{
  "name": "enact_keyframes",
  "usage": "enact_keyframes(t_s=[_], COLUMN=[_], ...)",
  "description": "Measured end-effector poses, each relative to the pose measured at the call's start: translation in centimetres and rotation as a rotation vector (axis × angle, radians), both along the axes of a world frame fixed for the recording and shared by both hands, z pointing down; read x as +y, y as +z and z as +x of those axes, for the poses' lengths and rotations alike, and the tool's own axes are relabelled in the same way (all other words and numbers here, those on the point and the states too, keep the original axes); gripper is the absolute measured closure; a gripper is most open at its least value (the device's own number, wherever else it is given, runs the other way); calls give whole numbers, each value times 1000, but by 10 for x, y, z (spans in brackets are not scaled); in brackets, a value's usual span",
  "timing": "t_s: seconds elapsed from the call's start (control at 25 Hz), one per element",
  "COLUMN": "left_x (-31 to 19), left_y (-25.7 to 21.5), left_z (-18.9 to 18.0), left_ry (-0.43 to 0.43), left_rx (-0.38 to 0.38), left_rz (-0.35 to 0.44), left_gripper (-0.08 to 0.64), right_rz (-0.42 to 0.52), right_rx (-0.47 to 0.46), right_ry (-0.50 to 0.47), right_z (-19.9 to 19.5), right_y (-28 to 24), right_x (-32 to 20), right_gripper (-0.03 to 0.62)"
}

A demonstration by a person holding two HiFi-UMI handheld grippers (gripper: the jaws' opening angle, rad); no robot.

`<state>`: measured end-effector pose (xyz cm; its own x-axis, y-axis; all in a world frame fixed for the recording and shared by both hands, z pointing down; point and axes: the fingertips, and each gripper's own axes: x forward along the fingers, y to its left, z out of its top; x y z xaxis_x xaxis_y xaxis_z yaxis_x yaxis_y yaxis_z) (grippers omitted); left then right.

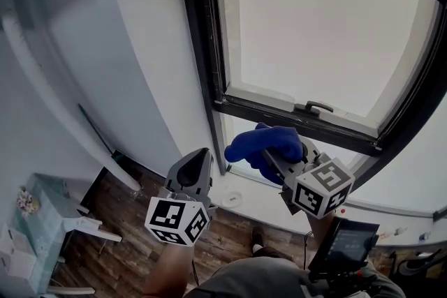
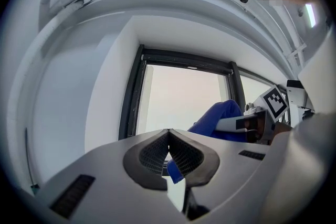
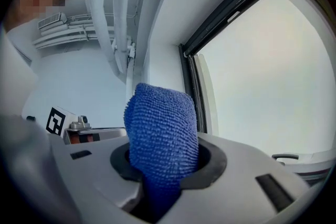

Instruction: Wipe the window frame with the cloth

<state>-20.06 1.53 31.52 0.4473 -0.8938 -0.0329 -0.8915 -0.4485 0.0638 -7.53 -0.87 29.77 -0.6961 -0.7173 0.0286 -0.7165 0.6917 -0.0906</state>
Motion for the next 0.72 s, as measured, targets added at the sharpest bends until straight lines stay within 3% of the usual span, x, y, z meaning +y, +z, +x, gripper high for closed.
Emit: enact_keyframes(t_s=[0.28,0.72], left_x=[-73,-175], left_y=[-21,-54], left_z=[17,41], left_ry=[-27,-95], left_rx=[-41,-43], left_rz=[31,67], left_gripper=[551,552], right_rz=[40,50], right_rx=[-2,-31], right_ry=[24,-25], right_z=[25,49], right_y=[-12,-30], right_x=[-74,-173], right_gripper=[460,460])
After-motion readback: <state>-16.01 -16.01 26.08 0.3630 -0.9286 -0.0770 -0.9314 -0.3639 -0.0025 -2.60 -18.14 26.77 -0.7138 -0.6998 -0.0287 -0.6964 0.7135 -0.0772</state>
